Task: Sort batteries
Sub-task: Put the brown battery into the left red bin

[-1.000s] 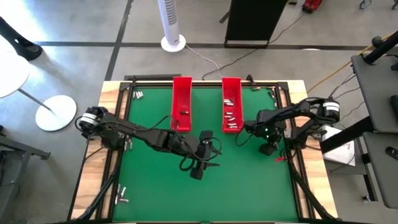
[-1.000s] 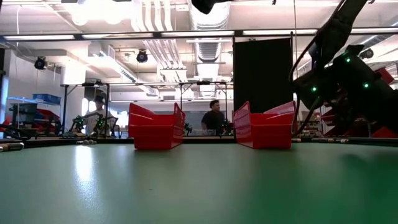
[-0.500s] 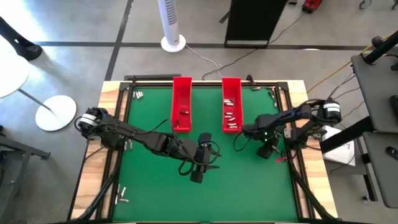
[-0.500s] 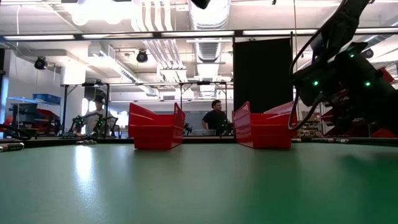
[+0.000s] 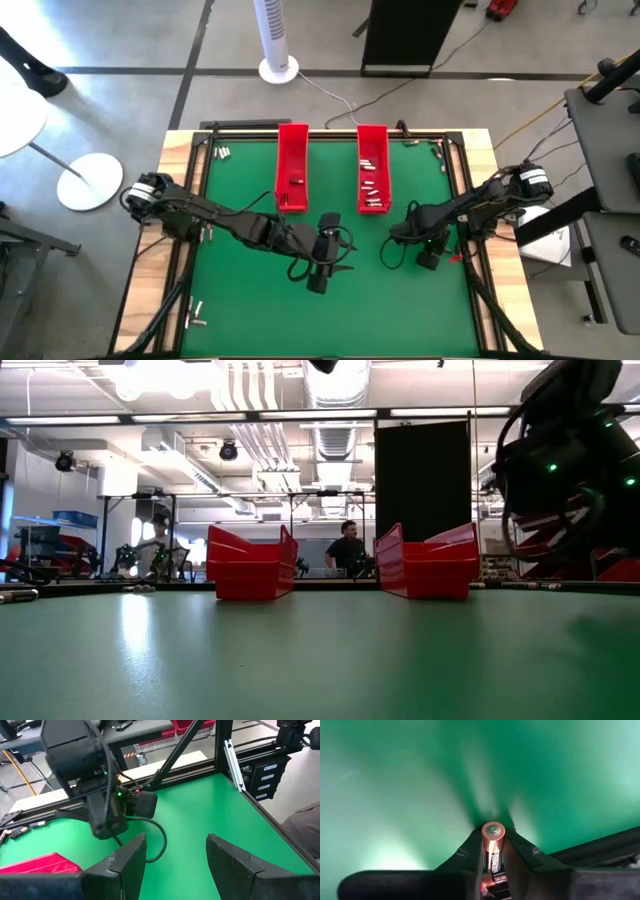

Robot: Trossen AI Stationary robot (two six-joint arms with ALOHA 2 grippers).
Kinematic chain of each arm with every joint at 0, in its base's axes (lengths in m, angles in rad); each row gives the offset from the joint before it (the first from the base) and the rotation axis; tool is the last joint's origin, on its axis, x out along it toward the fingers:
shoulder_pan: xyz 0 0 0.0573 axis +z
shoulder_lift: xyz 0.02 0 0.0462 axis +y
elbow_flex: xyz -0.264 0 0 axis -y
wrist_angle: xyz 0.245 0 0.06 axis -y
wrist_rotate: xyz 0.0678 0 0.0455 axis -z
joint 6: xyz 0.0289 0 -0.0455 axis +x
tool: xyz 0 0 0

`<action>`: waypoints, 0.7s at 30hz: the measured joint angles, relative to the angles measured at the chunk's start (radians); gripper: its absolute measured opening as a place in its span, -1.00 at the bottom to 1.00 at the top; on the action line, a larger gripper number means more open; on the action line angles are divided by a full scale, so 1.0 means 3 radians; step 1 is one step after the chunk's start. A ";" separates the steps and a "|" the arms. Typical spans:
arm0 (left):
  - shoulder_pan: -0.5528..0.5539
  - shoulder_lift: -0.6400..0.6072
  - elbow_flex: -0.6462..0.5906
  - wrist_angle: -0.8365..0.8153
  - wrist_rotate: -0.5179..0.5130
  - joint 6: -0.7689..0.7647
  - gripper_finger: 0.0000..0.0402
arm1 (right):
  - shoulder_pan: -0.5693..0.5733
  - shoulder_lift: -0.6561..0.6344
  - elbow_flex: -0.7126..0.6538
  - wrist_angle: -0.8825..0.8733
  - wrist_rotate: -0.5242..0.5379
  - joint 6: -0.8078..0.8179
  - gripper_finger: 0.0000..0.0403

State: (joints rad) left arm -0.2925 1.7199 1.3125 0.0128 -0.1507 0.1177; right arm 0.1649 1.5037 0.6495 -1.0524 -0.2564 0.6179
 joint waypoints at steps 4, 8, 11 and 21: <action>-0.0020 0.0000 0.0000 -0.0027 0.0000 0.0000 -0.08 | 0.0198 -0.0010 0.0064 0.0032 -0.0015 0.0123 -0.77; -0.0030 0.0000 -0.0001 -0.0169 -0.0001 -0.0066 -0.08 | 0.0393 -0.0035 0.0283 0.0274 -0.0004 0.0262 -0.71; -0.0029 -0.0001 -0.0003 -0.0285 -0.0136 -0.0122 -0.08 | 0.0500 -0.0036 0.0377 0.0630 0.0061 0.0273 -0.71; -0.0188 -0.0166 0.0033 -0.1377 -0.0689 -0.1000 -0.08 | 0.0527 -0.0038 0.0412 0.2215 0.0701 0.0057 -0.76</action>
State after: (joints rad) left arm -0.3488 1.6702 1.3223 -0.4002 -0.3575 -0.1822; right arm 0.3229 1.4921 0.7731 -0.3878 -0.0461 0.6349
